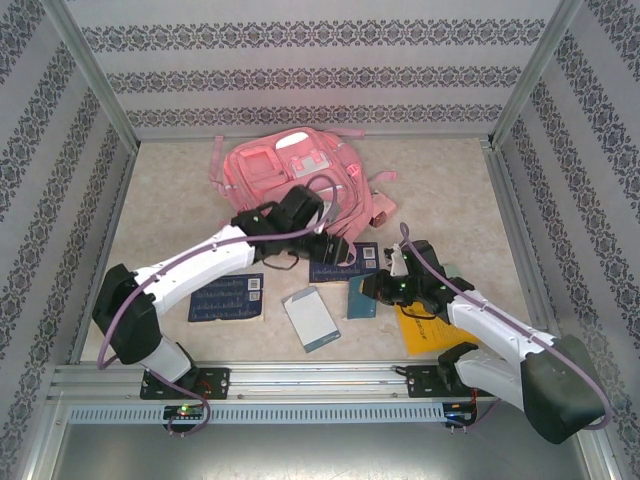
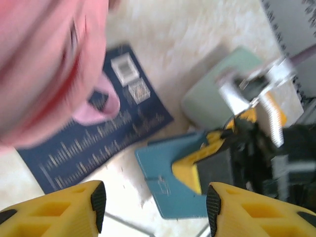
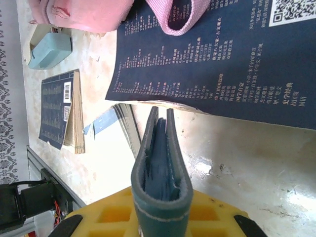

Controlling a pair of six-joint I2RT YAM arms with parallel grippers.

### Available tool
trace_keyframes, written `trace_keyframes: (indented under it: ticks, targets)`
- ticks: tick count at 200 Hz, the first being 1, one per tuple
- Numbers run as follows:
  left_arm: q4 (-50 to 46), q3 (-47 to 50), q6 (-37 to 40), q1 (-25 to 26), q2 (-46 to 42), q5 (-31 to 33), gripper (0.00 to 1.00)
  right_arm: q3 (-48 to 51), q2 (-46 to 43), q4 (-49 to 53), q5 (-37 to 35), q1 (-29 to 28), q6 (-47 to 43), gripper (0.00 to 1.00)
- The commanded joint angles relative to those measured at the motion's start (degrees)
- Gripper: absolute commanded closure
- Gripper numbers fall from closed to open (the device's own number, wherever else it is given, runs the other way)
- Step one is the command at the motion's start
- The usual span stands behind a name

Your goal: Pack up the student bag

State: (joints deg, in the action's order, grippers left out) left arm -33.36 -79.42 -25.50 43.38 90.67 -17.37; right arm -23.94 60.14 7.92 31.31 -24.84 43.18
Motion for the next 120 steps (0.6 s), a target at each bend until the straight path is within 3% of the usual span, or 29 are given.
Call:
trace_keyframes:
  ticks: [1, 66, 87, 120]
  targets:
    - [-13.65, -8.25, 12.71, -1.86, 5.76, 10.78, 0.42, -1.72, -1.19, 0.94, 0.55, 0.44, -0.15, 0.93]
    - [-18.53, -28.32, 27.78, -6.28, 24.29, 22.92, 0.32, -2.87, -2.09, 2.19, 2.21, 1.58, -1.48, 0.92]
    - [-18.9, -32.39, 28.88, -6.29, 28.63, 23.56, 0.24, -2.78, -1.4, 1.58, 3.36, 2.3, -1.43, 0.91]
    - [-18.81, -35.39, 29.63, -6.33, 33.9, 26.76, 0.22, -2.34, -0.75, 0.84, 4.85, 3.51, -1.24, 0.9]
